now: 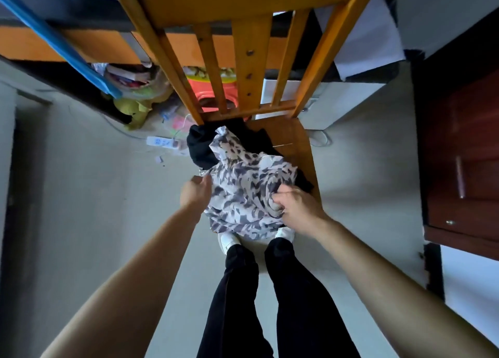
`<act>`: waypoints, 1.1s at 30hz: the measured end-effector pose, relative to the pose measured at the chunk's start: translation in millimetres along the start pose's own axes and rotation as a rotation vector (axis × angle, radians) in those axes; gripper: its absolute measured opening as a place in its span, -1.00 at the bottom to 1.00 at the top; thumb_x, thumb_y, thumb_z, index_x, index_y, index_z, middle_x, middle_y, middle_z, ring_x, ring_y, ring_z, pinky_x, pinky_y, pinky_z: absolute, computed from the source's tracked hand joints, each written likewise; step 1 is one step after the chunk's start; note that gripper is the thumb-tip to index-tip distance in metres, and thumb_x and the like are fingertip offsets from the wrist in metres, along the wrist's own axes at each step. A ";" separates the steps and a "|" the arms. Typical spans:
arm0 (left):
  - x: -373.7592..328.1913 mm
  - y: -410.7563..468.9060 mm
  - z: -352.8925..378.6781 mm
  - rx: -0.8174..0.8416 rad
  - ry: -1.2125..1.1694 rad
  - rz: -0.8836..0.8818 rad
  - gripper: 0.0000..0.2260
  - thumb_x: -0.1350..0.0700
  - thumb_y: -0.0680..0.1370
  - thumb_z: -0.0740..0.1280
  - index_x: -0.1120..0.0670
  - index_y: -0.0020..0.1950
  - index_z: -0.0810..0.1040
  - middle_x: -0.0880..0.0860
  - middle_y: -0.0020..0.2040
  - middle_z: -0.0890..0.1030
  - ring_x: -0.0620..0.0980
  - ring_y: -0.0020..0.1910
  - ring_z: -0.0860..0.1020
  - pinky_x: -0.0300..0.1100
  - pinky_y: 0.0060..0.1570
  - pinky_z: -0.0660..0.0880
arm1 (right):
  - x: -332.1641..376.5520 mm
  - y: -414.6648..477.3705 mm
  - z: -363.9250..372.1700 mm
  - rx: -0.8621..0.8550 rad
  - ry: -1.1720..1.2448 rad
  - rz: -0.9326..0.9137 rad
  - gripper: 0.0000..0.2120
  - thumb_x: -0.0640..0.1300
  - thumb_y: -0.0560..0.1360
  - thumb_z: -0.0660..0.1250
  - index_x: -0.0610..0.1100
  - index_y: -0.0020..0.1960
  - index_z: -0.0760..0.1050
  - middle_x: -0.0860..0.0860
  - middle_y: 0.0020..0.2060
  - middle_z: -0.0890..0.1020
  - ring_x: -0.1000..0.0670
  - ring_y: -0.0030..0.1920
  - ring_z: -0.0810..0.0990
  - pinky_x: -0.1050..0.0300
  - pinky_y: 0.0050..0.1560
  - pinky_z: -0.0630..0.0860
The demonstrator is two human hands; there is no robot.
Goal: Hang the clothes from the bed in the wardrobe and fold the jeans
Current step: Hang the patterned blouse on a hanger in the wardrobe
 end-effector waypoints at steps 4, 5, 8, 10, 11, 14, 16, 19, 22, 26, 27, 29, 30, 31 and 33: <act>-24.6 -5.8 32.4 0.236 -0.455 -0.213 -0.48 -0.33 0.49 0.32 0.05 0.21 0.45 0.09 0.09 0.50 0.12 0.06 0.53 -0.02 -0.04 0.56 | 14.9 -36.0 5.3 -0.145 -0.152 -0.249 -0.71 -0.53 0.33 0.27 -0.20 -0.17 0.62 -0.03 -0.17 0.47 -0.12 -0.04 0.46 0.09 -0.30 0.24; -27.1 -6.7 41.8 0.296 -0.484 -0.281 -0.36 -0.38 0.40 0.39 0.06 0.24 0.42 0.07 0.10 0.50 0.12 0.08 0.53 0.02 -0.03 0.59 | 17.8 -43.4 6.8 -0.183 -0.165 -0.305 -0.74 -0.51 0.32 0.29 -0.21 -0.21 0.60 -0.05 -0.19 0.47 -0.11 -0.08 0.47 0.10 -0.31 0.23; -22.1 -10.8 76.2 0.461 -0.428 -0.345 -0.45 -0.25 0.32 0.54 0.12 0.04 0.49 0.04 -0.10 0.57 0.04 -0.11 0.58 -0.13 -0.31 0.58 | 19.6 -57.6 16.5 -0.273 -0.212 -0.431 -0.77 -0.42 0.38 0.19 -0.15 -0.27 0.51 -0.05 -0.20 0.45 -0.08 -0.10 0.44 0.16 -0.25 0.20; -13.6 -15.7 97.9 0.506 -0.409 -0.370 -0.71 0.01 0.44 0.53 0.15 -0.10 0.49 0.04 -0.27 0.57 -0.05 -0.34 0.55 -0.25 -0.49 0.49 | 13.8 -61.0 26.3 -0.305 -0.232 -0.466 -0.76 -0.39 0.44 0.18 -0.12 -0.27 0.49 -0.04 -0.20 0.44 -0.08 -0.10 0.44 0.17 -0.24 0.21; -8.8 -16.6 106.3 0.483 -0.426 -0.382 -0.81 0.14 0.48 0.48 0.18 -0.14 0.49 0.05 -0.34 0.56 -0.08 -0.45 0.51 -0.28 -0.55 0.44 | 9.6 -61.9 32.0 -0.294 -0.245 -0.467 -0.77 -0.39 0.45 0.22 -0.12 -0.27 0.49 -0.03 -0.20 0.44 -0.08 -0.10 0.44 0.15 -0.26 0.25; -3.1 -15.4 110.1 0.324 -0.624 -0.410 -0.93 0.30 0.53 0.29 0.21 -0.12 0.56 0.05 -0.39 0.56 -0.07 -0.51 0.50 -0.25 -0.55 0.46 | -6.9 -63.5 44.2 -0.182 -0.197 -0.356 -0.77 -0.44 0.38 0.29 -0.13 -0.18 0.58 -0.04 -0.17 0.46 -0.12 -0.06 0.48 0.04 -0.31 0.42; -5.9 -16.6 97.2 0.296 -0.911 -0.443 -0.81 0.25 0.50 0.18 0.21 -0.08 0.60 0.11 -0.23 0.63 0.05 -0.31 0.63 -0.07 -0.23 0.65 | -21.8 -60.8 47.8 -0.085 -0.066 -0.184 -0.66 -0.44 0.36 0.26 -0.10 -0.03 0.62 0.00 -0.10 0.50 -0.12 0.01 0.52 0.11 -0.23 0.39; -20.2 -23.3 66.3 0.457 -1.172 -0.327 -0.61 0.08 0.47 0.16 0.25 0.04 0.69 0.26 0.06 0.67 0.22 0.03 0.66 0.19 0.11 0.56 | -45.5 -51.2 49.2 0.116 0.219 0.142 -0.78 -0.17 0.46 0.34 0.01 0.08 0.57 0.15 -0.02 0.51 -0.02 0.05 0.56 0.13 -0.10 0.43; -43.8 -34.1 29.4 0.577 -1.186 -0.171 -0.55 -0.01 0.40 0.27 0.24 0.14 0.65 0.29 0.11 0.63 0.26 0.11 0.60 0.20 0.24 0.46 | -48.6 -40.5 33.7 0.157 0.629 0.327 -0.74 0.09 0.51 0.42 0.06 0.15 0.52 0.08 0.09 0.63 0.04 0.11 0.61 0.03 0.16 0.56; -86.0 -61.5 -24.2 0.708 -1.120 0.039 -0.48 -0.15 0.44 0.40 0.15 0.28 0.60 0.26 0.28 0.57 0.26 0.26 0.54 0.21 0.35 0.37 | -19.0 -26.3 -35.9 -0.354 0.588 0.251 -0.47 -0.09 0.58 0.36 0.02 0.49 0.27 0.06 0.31 0.40 -0.05 0.33 0.49 0.13 0.26 0.44; -97.8 -72.0 -39.1 0.732 -1.077 0.082 -0.47 -0.17 0.44 0.42 0.13 0.29 0.60 0.25 0.29 0.57 0.25 0.27 0.53 0.21 0.36 0.36 | -2.9 -25.1 -59.9 -0.453 0.517 0.170 -0.32 -0.14 0.56 0.38 0.09 0.55 0.11 0.04 0.38 0.31 -0.05 0.38 0.44 0.12 0.31 0.41; -119.7 -95.6 -72.3 0.741 -0.986 0.153 -0.42 -0.20 0.41 0.45 0.12 0.31 0.58 0.25 0.32 0.55 0.25 0.29 0.53 0.18 0.34 0.40 | 34.2 -22.6 -107.6 -0.538 0.355 -0.024 -0.04 -0.14 0.49 0.48 0.24 0.55 -0.15 0.11 0.47 0.14 -0.07 0.50 0.26 0.05 0.40 0.28; -129.7 -108.7 -90.7 0.734 -0.943 0.188 -0.40 -0.23 0.40 0.46 0.11 0.31 0.59 0.24 0.32 0.55 0.24 0.29 0.53 0.15 0.29 0.46 | 55.7 -20.9 -130.4 -0.513 0.281 -0.096 -0.01 -0.12 0.47 0.50 0.26 0.55 -0.15 0.10 0.52 0.10 -0.09 0.55 0.16 -0.01 0.43 0.21; -138.9 -122.7 -110.9 0.727 -0.899 0.227 -0.40 -0.25 0.39 0.46 0.11 0.29 0.60 0.23 0.30 0.56 0.22 0.27 0.55 0.10 0.21 0.53 | 78.6 -19.6 -152.1 -0.458 0.234 -0.147 -0.08 -0.14 0.48 0.48 0.23 0.57 -0.04 0.06 0.55 0.10 -0.09 0.57 0.11 -0.06 0.47 0.15; -153.7 -153.5 -153.2 0.691 -0.789 0.333 -0.45 -0.25 0.40 0.46 0.10 0.23 0.64 0.22 0.22 0.62 0.19 0.18 0.61 0.00 0.06 0.58 | 126.4 -22.0 -194.9 -0.394 0.211 -0.239 -0.39 -0.32 0.51 0.34 0.03 0.50 0.33 -0.04 0.51 0.31 -0.10 0.51 0.23 -0.09 0.52 0.20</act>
Point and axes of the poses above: each hand's wrist, its own y-axis towards the middle knuckle, its own z-axis out of the palm, x = y × z, the point moved 3 cm from there along y, towards the middle knuckle
